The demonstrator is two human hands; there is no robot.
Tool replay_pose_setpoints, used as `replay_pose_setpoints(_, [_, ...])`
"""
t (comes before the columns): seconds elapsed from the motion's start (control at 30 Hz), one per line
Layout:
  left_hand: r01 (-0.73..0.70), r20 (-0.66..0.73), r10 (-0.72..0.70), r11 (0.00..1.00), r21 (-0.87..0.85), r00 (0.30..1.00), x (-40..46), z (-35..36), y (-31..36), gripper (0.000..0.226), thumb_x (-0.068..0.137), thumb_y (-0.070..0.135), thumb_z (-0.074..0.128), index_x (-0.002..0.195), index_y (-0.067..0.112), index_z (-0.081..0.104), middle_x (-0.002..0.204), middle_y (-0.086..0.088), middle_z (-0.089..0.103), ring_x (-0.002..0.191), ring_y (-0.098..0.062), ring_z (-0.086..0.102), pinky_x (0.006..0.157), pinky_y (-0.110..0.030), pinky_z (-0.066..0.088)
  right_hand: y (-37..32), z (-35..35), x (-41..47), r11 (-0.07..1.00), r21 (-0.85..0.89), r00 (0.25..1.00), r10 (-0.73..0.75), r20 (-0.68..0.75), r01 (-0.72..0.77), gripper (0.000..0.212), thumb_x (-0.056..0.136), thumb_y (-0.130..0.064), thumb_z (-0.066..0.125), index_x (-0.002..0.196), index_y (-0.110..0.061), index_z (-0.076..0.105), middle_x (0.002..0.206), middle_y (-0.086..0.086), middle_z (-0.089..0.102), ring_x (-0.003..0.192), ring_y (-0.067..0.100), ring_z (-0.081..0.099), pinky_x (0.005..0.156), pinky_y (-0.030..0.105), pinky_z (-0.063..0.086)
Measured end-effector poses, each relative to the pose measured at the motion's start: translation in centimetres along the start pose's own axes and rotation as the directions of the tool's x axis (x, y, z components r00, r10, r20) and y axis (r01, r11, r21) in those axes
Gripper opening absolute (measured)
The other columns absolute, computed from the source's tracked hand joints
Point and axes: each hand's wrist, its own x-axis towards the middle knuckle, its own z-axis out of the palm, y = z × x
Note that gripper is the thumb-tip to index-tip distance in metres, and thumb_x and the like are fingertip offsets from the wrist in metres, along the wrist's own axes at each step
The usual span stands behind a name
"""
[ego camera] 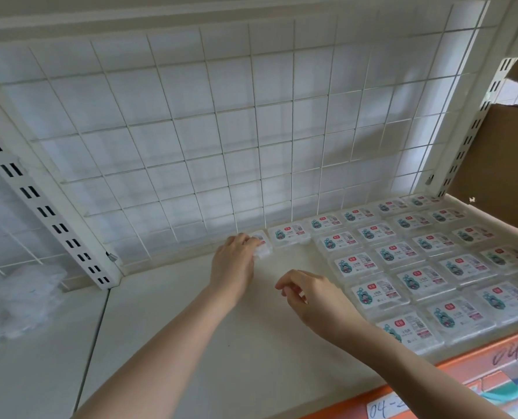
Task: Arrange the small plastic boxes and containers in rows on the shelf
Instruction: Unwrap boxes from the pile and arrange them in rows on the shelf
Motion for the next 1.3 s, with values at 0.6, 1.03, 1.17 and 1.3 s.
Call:
replay_pose_setpoints(0.6, [-0.044,-0.146,0.017,0.981,-0.19,0.989,-4.2,-0.1,-0.9,0.035,0.077,-0.005,0.058,0.11,0.007,0.06,0.11,-0.01,0.058,0.104,-0.033,0.055,0.084,-0.042,0.047,-1.5,1.4,0.2,0.999,0.037,1.0,-0.008,0.021,0.008,0.019,0.093,-0.022,0.048,0.106,-0.027,0.061,0.106,-0.011,0.059,0.092,0.012,0.059,0.081,0.034,0.048])
replay_pose_setpoints(1.03, [0.362,-0.147,-0.37,0.929,-0.082,0.917,-18.3,-8.5,-10.6,0.024,0.094,0.02,0.044,0.113,0.026,0.058,0.112,0.011,0.061,0.102,-0.012,0.057,0.08,-0.027,0.043,-14.6,10.5,3.9,0.953,0.01,0.94,-0.3,0.163,0.303,0.019,0.094,-0.03,0.046,0.106,-0.027,0.061,0.105,-0.011,0.058,0.097,0.012,0.057,0.078,0.032,0.047])
replay_pose_setpoints(1.17, [0.485,-0.219,-0.495,0.869,-0.101,0.841,-22.7,-10.9,-14.1,0.023,0.093,0.018,0.046,0.11,0.025,0.06,0.109,0.009,0.059,0.098,-0.014,0.058,0.079,-0.029,0.045,-19.7,14.0,4.2,0.921,-0.002,0.901,-0.381,0.208,0.389,0.02,0.094,-0.029,0.045,0.104,-0.025,0.061,0.105,-0.006,0.059,0.097,0.015,0.057,0.077,0.031,0.047])
replay_pose_setpoints(1.3, [0.564,-0.267,-0.563,0.822,-0.078,0.782,-26.5,-12.9,-16.9,0.024,0.092,0.016,0.046,0.111,0.024,0.059,0.109,0.008,0.058,0.098,-0.015,0.057,0.079,-0.031,0.044,-24.0,17.3,3.9,0.885,0.012,0.86,-0.456,0.23,0.466,0.021,0.095,-0.027,0.044,0.108,-0.022,0.06,0.107,-0.004,0.057,0.098,0.016,0.055,0.073,0.028,0.042])
